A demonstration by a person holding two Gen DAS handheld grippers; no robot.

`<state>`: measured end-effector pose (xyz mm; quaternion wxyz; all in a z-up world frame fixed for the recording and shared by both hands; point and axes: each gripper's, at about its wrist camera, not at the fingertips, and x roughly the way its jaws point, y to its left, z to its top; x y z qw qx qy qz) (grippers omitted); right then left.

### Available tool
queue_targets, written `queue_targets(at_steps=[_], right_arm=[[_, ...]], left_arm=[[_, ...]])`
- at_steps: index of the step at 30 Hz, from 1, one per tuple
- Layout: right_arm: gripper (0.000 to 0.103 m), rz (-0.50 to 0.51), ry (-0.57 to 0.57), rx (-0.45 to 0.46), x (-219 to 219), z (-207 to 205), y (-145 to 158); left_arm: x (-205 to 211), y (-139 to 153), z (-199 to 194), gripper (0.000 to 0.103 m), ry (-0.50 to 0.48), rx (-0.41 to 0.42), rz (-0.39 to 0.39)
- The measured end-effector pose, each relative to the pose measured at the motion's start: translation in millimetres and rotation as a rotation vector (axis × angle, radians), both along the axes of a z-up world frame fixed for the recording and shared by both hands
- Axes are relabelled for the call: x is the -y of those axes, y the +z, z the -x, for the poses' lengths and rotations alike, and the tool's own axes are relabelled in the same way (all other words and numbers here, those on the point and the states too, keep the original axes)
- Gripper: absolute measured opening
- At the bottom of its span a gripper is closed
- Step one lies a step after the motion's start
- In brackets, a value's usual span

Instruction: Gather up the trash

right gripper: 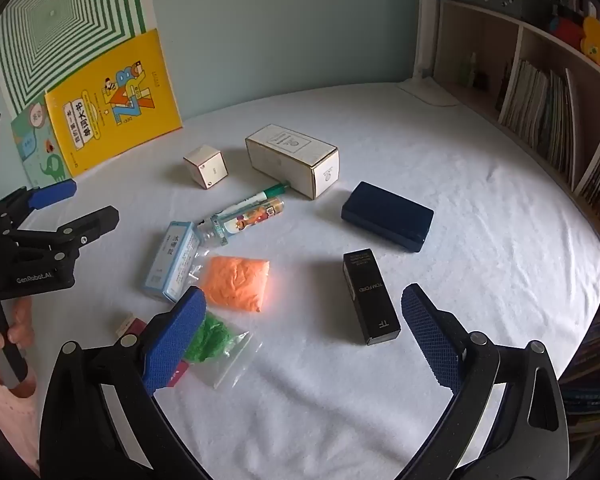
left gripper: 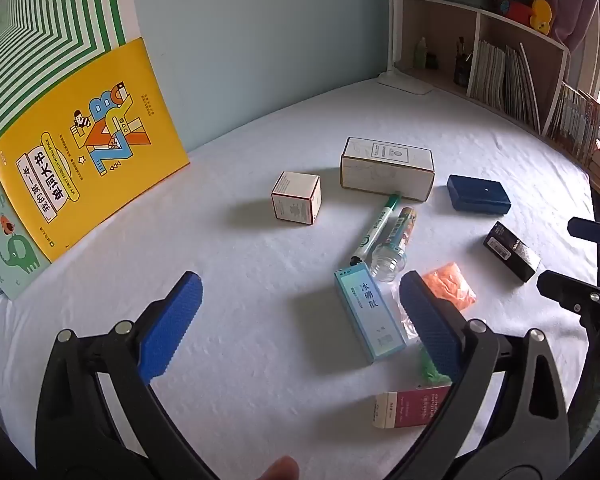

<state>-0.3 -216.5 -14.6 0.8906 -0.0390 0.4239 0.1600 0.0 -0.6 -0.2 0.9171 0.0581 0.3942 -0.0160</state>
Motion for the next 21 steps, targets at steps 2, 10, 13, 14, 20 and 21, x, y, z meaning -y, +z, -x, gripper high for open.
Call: queue_targets(at_steps=[2,10,13,14,20,21], right_arm=[[0.097,0.0,0.001,-0.001,-0.2,0.0,0.5],[0.097,0.005,0.003,-0.003,-0.9,-0.3,0.8],[0.097,0.006,0.004,-0.003,-1.0,0.1,0.5],[0.097,0.007,0.005,-0.002,-1.4,0.4,0.5],[0.097,0.001,0.006,-0.004,-2.3,0.5,0.6],[0.097,-0.003,0.005,-0.006,-2.3,0.4,0.4]], left_arm=[[0.2,0.4,0.4,0.097,0.0,-0.001,0.004],[-0.3,0.2,0.7,0.097,0.001,-0.001,0.013],[0.9,0.9,1.4,0.097,0.003,-0.002,0.009],[-2.2,0.2,-0.3,0.097,0.002,-0.006,0.014],[-2.7,-0.3,-0.5,0.097,0.006,-0.009,0.018],[-2.4,-0.8,-0.7,0.097,0.006,-0.009,0.015]])
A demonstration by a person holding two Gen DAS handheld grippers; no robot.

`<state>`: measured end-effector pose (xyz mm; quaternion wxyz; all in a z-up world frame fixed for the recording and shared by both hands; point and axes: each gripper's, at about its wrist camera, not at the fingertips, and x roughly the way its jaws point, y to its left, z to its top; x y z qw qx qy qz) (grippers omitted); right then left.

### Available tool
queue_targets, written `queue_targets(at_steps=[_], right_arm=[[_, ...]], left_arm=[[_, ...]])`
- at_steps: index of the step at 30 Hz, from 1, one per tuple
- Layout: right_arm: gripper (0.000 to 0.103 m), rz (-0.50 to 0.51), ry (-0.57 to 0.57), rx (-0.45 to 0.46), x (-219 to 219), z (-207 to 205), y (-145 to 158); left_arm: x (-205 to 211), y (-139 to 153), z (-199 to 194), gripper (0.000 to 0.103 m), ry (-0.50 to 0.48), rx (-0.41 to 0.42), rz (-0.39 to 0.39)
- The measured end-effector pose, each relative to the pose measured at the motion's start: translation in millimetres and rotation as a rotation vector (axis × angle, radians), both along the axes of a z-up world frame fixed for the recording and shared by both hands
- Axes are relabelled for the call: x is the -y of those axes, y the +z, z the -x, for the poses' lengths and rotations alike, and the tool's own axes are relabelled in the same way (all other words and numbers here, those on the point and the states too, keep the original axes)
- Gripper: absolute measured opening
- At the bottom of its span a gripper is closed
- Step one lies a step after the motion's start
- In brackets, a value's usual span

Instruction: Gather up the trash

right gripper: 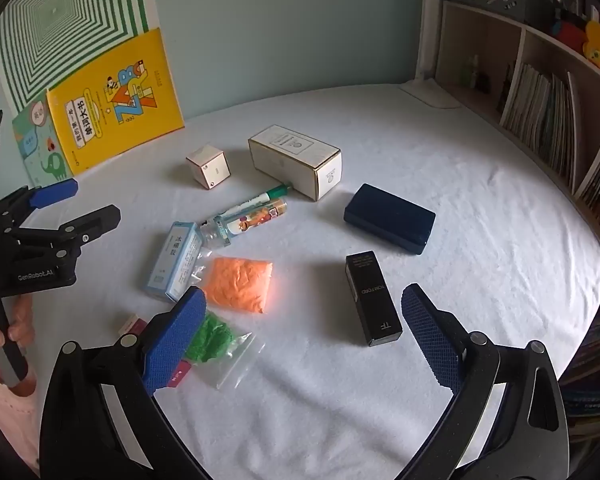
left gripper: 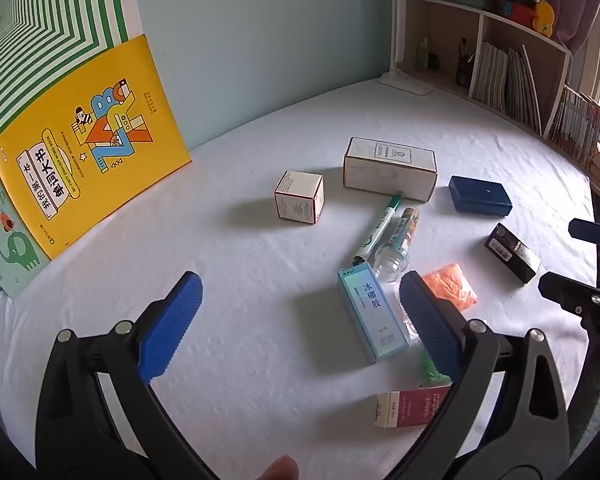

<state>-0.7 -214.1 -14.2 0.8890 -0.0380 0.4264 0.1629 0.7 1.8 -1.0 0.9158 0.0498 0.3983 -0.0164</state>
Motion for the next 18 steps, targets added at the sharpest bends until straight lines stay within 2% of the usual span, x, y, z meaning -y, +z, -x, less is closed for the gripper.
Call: queue_targets(at_steps=[18], right_arm=[[0.097,0.002,0.003,-0.005,0.5,0.6,-2.3]], left_arm=[[-0.6,-0.4,0.2,0.097,0.0,-0.002,-0.005]])
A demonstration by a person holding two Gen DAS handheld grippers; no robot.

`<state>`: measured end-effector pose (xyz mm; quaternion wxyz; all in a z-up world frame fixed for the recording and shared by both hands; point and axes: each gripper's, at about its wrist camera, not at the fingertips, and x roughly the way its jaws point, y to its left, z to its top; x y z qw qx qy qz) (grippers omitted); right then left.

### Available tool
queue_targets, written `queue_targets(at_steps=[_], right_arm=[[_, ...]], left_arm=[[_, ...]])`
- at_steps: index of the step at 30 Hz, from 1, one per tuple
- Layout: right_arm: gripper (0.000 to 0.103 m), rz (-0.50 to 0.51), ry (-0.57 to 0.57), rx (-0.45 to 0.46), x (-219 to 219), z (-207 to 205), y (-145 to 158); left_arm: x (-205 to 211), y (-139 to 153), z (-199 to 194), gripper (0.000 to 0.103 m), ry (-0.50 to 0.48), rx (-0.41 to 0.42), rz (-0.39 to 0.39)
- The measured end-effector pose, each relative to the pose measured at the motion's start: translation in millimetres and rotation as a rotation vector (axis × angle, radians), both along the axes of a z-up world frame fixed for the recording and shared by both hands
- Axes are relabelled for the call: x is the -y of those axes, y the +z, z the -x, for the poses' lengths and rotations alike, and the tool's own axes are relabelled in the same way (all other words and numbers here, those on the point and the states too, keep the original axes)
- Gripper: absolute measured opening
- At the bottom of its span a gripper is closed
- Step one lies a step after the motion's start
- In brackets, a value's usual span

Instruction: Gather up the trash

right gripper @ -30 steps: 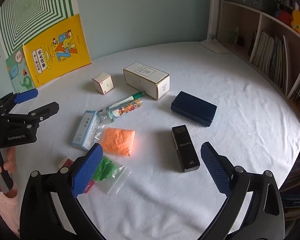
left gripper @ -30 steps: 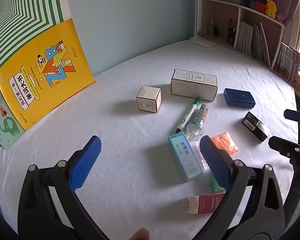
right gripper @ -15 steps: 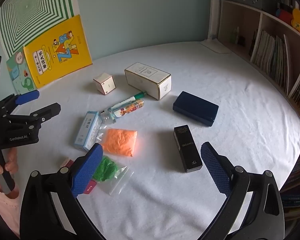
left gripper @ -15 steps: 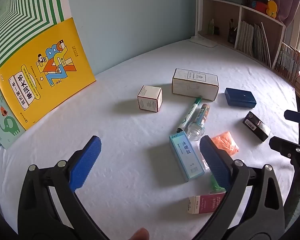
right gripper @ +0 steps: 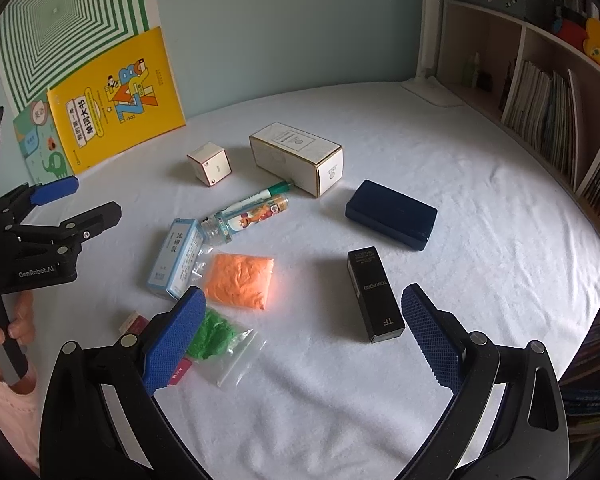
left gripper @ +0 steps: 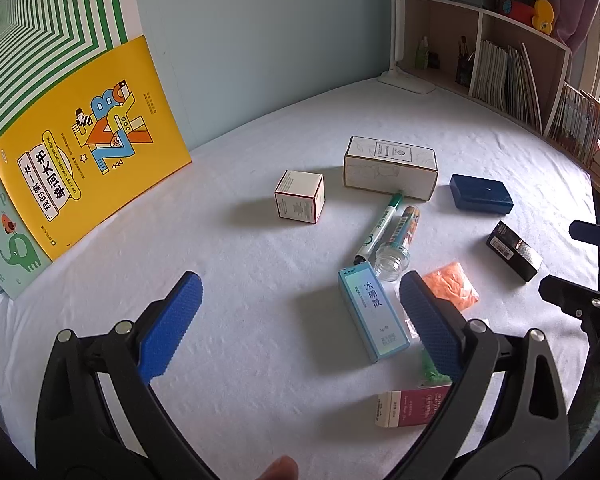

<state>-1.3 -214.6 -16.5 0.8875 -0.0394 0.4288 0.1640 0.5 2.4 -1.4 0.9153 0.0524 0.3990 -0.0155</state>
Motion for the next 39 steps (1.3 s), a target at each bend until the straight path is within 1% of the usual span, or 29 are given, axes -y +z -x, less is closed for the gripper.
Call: queue_targets(at_steps=[9,21,29,32,39], right_arm=[[0.097,0.001,-0.002,-0.002,1,0,-3],[0.097,0.005,-0.001,-0.024,14,-9,-11],[0.097,0.004,0.008,-0.033,26,-20,-12],[0.097,0.006,0.021,-0.041,29,-29,-15],[0.097,0.026,0.062,-0.04,33,-57,-18]], left_arm=[[1,0,-1,0.097,-0.004,-0.004,-0.005],[9,-13,-4,0.097,-0.009,-0.026,-0.034],[19,-24,-7,0.097,-0.02,-0.056,-0.057],[20,-28,-8,0.097,-0.009,-0.069,-0.062],[19,-48,-18,0.096,0.029,-0.138,-0.062]])
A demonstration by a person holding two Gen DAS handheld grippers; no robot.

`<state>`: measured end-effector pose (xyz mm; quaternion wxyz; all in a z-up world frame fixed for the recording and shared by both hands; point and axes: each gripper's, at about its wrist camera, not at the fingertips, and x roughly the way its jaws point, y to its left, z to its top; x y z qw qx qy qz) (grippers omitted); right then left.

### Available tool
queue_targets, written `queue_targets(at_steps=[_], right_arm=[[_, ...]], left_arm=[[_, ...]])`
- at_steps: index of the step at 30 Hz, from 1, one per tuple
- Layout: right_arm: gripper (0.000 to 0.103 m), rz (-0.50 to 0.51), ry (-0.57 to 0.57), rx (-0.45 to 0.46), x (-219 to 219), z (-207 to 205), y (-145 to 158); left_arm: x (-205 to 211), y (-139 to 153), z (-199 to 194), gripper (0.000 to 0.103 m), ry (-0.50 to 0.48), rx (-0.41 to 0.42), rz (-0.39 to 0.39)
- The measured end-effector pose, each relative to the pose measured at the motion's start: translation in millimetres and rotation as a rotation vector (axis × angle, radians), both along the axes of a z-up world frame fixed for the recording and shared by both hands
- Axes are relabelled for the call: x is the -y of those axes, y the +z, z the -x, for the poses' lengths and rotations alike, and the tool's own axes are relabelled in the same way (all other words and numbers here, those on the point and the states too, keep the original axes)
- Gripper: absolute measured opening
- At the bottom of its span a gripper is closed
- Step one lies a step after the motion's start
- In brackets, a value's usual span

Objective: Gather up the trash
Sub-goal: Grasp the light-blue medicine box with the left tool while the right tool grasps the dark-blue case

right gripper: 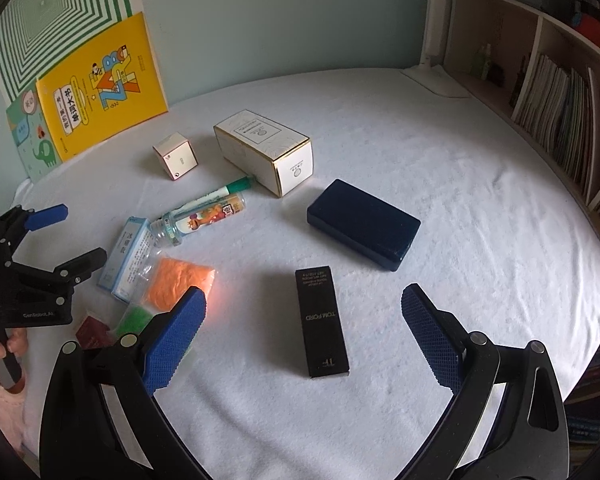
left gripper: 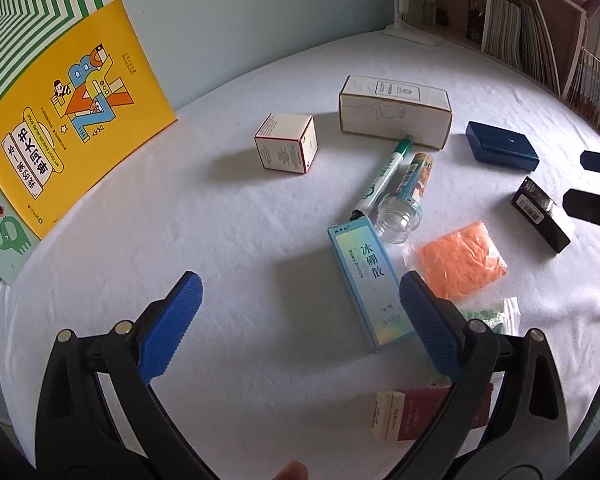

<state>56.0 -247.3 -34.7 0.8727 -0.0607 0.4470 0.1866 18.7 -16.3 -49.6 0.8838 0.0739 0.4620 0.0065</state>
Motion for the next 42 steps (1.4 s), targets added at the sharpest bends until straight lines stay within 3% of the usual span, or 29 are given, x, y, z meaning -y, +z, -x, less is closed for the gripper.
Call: queue_targets(at_steps=[9,16,20,23,28,30,33,36,42], right_arm=[[0.097,0.021,0.037,-0.009,7,-35,-12],[0.096,0.106,0.092,0.023,1,-56,-21],[0.094,0.127,0.104,0.02,-2,-74,-28],[0.076,0.164,0.125,-0.019,-7,-86,-40],[0.077,0.214,0.14,0.009,-12,-90,-45],[0.078,0.269,0.145,0.012,-15,-93,-50],[0.075,0.185,0.12,-0.021,-6,-100,-52],[0.06,0.17,0.103,-0.024,-4,-101,-51],[0.054,0.14,0.087,0.007,-6,-86,-41]], left_arm=[[18,-8,-14,0.096,-0.008,-0.027,0.001],[14,-17,-20,0.096,0.021,-0.044,0.023],[8,-22,-21,0.087,0.025,-0.061,0.045],[5,-26,-20,0.084,0.013,-0.071,0.053],[1,-35,-22,0.061,-0.005,-0.094,0.1],[-1,-35,-23,0.059,-0.013,-0.097,0.122],[-2,-34,-22,0.044,-0.033,-0.093,0.121],[-4,-33,-22,0.029,-0.05,-0.094,0.138],[-12,-23,-19,0.027,-0.052,-0.067,0.145]])
